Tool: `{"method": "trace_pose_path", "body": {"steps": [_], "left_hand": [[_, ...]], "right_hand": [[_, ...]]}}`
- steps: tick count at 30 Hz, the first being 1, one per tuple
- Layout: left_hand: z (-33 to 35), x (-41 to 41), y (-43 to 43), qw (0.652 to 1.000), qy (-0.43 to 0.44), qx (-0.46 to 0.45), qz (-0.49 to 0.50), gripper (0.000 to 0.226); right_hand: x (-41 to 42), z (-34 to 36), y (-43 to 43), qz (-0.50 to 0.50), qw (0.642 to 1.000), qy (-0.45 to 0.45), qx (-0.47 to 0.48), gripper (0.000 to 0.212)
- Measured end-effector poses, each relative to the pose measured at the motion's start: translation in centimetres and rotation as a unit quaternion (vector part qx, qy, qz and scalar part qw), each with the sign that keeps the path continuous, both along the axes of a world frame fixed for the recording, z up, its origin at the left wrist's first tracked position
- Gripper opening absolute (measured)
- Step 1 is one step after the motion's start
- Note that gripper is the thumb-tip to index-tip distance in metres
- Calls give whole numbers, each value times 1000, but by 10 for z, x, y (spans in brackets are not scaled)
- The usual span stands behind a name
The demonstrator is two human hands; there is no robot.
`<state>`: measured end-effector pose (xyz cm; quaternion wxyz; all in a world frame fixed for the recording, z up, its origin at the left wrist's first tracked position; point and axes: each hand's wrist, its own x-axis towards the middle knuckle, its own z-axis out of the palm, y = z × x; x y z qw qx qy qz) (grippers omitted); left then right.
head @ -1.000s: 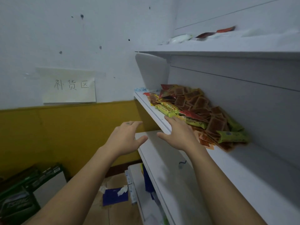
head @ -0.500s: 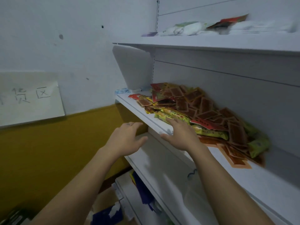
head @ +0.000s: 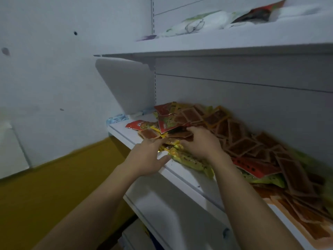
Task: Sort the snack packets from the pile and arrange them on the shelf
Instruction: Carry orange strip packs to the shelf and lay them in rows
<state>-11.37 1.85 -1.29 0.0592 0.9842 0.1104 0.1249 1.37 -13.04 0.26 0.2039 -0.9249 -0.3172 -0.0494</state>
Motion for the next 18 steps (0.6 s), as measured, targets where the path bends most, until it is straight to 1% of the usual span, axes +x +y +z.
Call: {"method": "trace_pose_path", "body": {"steps": [3, 5, 7, 9, 12, 15, 18], "left_hand": [[9, 37, 21, 1000, -11, 10, -8, 60], [10, 59, 31, 1000, -11, 3, -17, 55], [7, 77, 38, 999, -7, -2, -37, 53], [5, 96, 46, 999, -6, 4, -51, 52], [5, 122, 56, 998, -9, 1, -61, 51], [4, 145, 69, 996, -13, 1, -88, 54], [3, 168, 87, 992, -28, -9, -124, 61]], "right_hand": [[34, 5, 20, -21, 999, 14, 38, 52], [51, 9, 28, -48, 999, 7, 23, 47], [64, 12, 33, -76, 997, 20, 17, 43], [76, 14, 38, -99, 995, 10, 31, 45], [87, 19, 45, -107, 992, -21, 57, 52], [97, 26, 56, -126, 991, -29, 34, 50], [111, 28, 70, -148, 988, -38, 5, 55]]}}
